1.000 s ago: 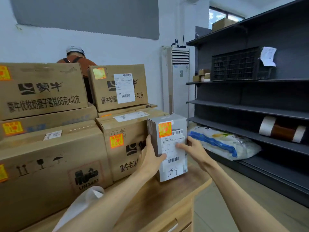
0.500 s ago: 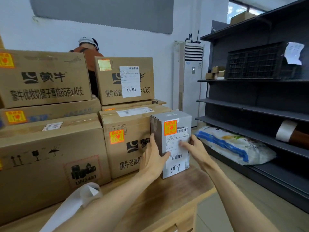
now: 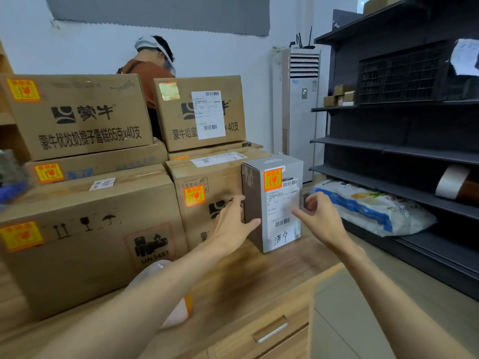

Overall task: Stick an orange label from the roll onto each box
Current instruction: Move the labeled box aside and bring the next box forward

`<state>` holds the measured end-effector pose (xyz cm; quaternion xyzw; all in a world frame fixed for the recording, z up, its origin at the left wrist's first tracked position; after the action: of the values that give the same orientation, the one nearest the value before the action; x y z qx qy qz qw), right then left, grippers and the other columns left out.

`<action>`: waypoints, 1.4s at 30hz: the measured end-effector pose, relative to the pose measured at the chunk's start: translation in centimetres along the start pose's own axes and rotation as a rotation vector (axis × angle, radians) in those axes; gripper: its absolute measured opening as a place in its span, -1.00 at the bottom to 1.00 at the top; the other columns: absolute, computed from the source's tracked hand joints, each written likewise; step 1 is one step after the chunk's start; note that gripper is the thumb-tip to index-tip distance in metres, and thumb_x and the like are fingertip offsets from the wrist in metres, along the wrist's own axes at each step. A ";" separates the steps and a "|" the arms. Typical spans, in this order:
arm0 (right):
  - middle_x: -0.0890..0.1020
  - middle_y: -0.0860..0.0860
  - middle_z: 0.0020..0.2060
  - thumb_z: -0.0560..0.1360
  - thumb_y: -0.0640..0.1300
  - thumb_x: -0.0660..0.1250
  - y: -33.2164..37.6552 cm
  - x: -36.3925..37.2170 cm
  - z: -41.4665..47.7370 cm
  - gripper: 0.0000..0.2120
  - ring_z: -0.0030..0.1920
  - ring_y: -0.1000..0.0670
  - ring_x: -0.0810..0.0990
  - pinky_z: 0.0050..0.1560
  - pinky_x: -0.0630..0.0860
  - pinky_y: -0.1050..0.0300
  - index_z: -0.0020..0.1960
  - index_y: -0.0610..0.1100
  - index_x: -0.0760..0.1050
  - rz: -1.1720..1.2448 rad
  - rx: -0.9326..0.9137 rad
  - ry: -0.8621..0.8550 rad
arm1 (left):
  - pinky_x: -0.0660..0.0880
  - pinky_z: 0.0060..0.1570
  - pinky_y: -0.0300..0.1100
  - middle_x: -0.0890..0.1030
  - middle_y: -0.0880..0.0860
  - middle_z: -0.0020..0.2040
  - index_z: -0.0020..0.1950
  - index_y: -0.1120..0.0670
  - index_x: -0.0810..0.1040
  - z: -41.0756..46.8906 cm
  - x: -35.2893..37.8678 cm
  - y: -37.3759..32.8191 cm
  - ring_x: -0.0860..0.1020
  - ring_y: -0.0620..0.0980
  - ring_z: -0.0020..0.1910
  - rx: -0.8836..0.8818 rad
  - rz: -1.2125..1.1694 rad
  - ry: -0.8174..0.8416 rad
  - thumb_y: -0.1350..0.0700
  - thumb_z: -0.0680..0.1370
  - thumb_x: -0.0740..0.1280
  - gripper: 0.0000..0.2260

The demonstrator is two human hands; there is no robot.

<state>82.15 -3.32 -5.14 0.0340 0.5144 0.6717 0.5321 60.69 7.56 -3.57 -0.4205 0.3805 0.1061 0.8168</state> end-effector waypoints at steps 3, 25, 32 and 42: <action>0.55 0.09 -0.14 0.47 0.08 0.42 3.5 0.2 -2.5 -0.80 -0.16 0.10 0.52 -0.13 0.54 0.03 -0.12 0.00 0.47 -0.111 -0.160 0.022 | 0.48 0.11 -0.13 0.57 0.00 0.26 0.44 0.02 0.43 -2.3 -3.6 0.5 0.54 -0.04 0.13 0.072 0.089 0.036 -0.03 0.58 0.41 -0.54; 0.57 0.07 -0.34 0.32 -0.24 0.25 18.6 16.9 -18.4 -0.87 -0.35 0.16 0.42 -0.30 0.35 0.26 -0.22 -0.05 0.52 -0.226 -0.395 0.738 | 0.55 -0.09 0.01 0.64 -0.04 -0.12 -0.14 -0.04 0.60 -18.7 -11.5 11.3 0.57 -0.02 -0.12 -0.042 0.245 0.093 -0.15 0.49 0.39 -0.81; 0.67 0.03 -0.02 0.50 -0.13 0.34 18.9 16.2 -19.4 -0.77 -0.03 0.01 0.59 -0.08 0.47 0.12 0.14 -0.05 0.64 -0.348 -0.417 0.686 | 0.45 -0.02 -0.04 0.57 -0.11 -0.12 -0.12 -0.07 0.67 -18.5 -13.6 14.1 0.54 -0.03 -0.06 -0.022 0.266 0.079 -0.01 0.58 0.37 -0.88; 0.63 -0.08 0.12 0.58 -0.04 0.31 17.6 17.8 -19.3 -0.74 0.10 -0.10 0.57 0.09 0.51 -0.04 0.26 -0.01 0.56 -0.422 -0.383 0.581 | 0.48 -0.06 -0.10 0.62 -0.13 -0.16 -0.07 -0.02 0.73 -18.8 -15.3 16.5 0.56 -0.12 -0.10 -0.070 0.297 0.046 0.00 0.58 0.39 -0.87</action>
<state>51.01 -0.98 -10.29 -0.3632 0.5045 0.6130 0.4875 32.06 5.69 -9.41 -0.3902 0.4532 0.2295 0.7679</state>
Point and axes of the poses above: each hand's wrist, its own z-axis towards the middle knuckle, its own x-axis out of the palm, y = z × x, the point moved 7 cm from there along z, towards the middle knuckle
